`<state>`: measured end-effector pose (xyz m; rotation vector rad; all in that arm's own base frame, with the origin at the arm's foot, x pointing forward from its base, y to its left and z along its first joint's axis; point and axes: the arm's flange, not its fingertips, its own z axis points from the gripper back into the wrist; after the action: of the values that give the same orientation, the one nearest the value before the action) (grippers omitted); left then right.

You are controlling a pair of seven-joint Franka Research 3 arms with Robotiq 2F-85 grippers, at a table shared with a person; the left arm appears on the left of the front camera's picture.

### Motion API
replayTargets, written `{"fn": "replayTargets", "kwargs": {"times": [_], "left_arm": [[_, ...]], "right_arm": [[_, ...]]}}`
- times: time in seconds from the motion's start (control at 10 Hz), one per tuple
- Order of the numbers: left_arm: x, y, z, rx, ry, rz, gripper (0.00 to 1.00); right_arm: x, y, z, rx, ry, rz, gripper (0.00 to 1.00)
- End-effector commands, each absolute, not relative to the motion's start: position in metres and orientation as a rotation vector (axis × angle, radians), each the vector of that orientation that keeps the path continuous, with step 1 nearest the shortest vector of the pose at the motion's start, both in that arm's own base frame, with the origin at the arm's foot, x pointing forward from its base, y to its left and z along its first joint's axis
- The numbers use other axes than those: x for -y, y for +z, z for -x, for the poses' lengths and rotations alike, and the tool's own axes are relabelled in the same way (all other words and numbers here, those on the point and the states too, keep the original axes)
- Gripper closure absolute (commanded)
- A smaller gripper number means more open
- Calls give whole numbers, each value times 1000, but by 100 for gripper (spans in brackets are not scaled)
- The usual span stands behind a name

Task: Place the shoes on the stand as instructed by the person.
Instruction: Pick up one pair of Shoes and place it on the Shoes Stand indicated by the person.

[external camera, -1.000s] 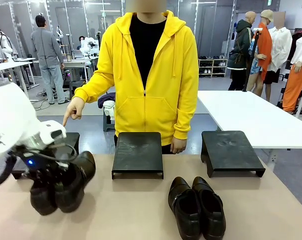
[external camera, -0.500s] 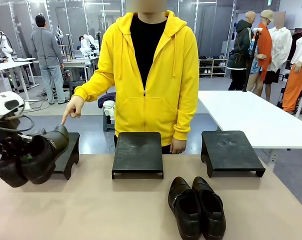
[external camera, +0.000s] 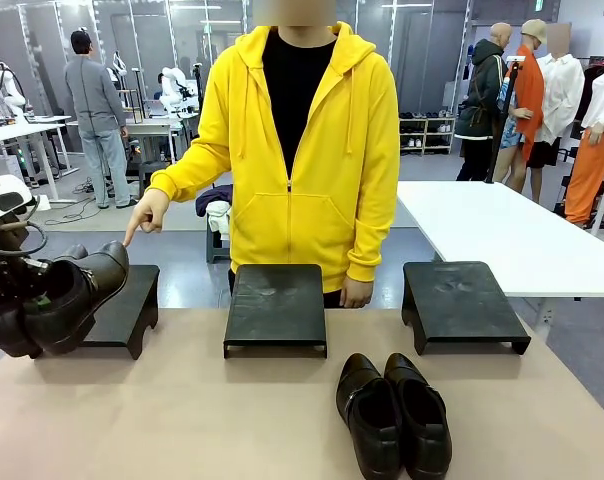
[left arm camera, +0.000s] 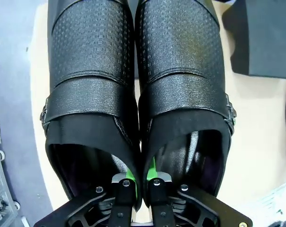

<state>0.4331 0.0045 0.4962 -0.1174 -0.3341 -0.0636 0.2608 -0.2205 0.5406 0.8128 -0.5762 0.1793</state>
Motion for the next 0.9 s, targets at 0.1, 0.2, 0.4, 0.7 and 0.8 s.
{"fn": "replayTargets", "kwargs": {"times": [0.1, 0.2, 0.4, 0.7, 0.8], "left_arm": [[-13, 494, -482, 385, -104, 79, 93], [-17, 485, -499, 387, -95, 47, 93], [-18, 472, -522, 388, -72, 9, 93], [-24, 462, -551, 425, -54, 15, 93], [-25, 460, -559, 434, -49, 26, 93]], "right_arm": [[221, 540, -260, 584, 187, -818, 0], [221, 540, -260, 584, 187, -818, 0], [221, 540, -260, 584, 187, -818, 0], [221, 540, -260, 584, 187, -818, 0], [221, 540, -260, 584, 187, -818, 0]]}}
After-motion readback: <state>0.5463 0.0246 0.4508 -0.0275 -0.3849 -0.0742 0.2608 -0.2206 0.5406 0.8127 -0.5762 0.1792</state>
